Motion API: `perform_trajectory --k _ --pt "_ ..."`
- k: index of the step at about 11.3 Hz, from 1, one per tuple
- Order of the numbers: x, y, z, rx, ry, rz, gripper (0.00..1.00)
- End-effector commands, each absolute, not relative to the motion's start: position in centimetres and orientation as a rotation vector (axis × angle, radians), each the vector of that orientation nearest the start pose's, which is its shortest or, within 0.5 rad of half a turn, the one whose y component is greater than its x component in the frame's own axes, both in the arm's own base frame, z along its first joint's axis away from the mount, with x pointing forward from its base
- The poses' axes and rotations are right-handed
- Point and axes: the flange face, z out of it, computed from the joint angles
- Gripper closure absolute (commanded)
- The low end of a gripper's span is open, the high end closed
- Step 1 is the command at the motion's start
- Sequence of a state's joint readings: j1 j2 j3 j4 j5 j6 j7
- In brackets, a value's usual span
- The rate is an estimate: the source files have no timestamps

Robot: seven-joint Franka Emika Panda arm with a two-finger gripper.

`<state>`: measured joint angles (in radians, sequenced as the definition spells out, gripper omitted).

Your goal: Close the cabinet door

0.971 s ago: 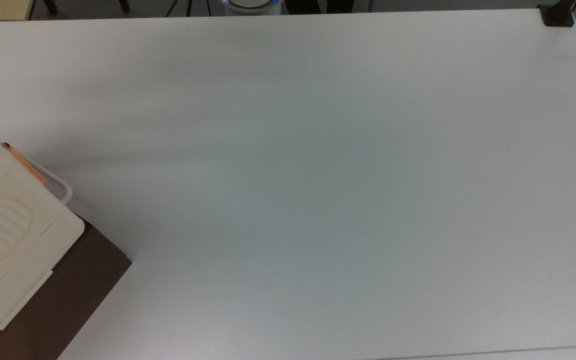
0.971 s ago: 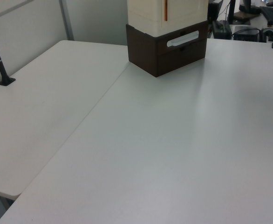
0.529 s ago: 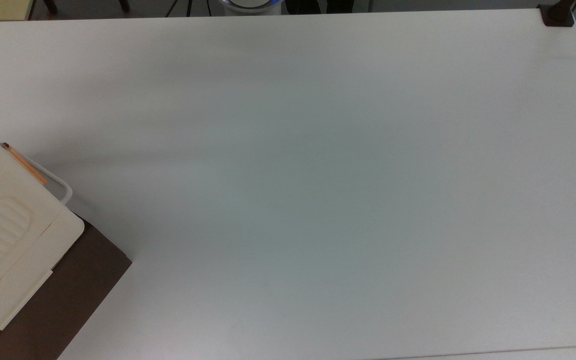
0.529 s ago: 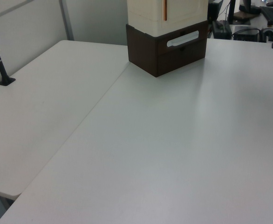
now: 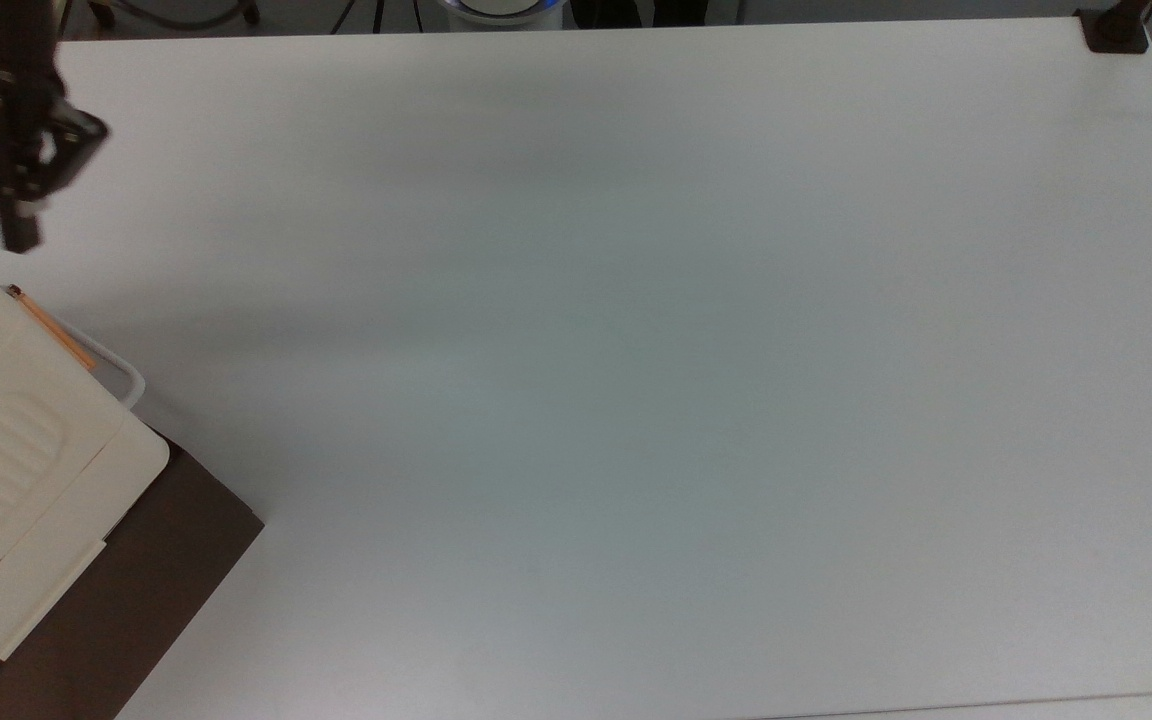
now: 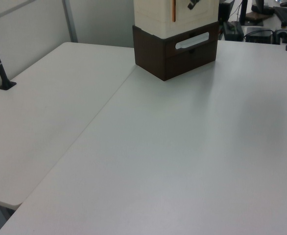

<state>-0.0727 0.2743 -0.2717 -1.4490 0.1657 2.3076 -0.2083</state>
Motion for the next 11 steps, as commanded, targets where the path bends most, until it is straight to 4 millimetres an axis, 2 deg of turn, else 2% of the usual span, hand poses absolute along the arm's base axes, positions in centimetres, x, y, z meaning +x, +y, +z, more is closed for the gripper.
perform_trajectory --k 1,3,5,7,8,9,10,11 --pt "63.8 -13.0 60.9 -3.118 0.056 -0.581 1.00" --pt "62.1 -7.5 60.7 -3.176 -0.115 -0.306 1.00" --pt "60.6 -3.9 60.9 -3.201 -0.148 -0.156 0.97" --pt "59.5 -1.0 61.3 -3.215 -0.189 -0.094 0.93" --pt "59.0 0.6 61.4 -3.213 -0.207 -0.057 0.81" --pt "58.5 1.3 61.8 -3.212 -0.188 -0.044 0.42" --pt "58.4 2.1 61.7 -3.213 -0.171 -0.041 0.09" --pt "58.4 2.6 61.3 -3.216 -0.161 -0.031 0.00"
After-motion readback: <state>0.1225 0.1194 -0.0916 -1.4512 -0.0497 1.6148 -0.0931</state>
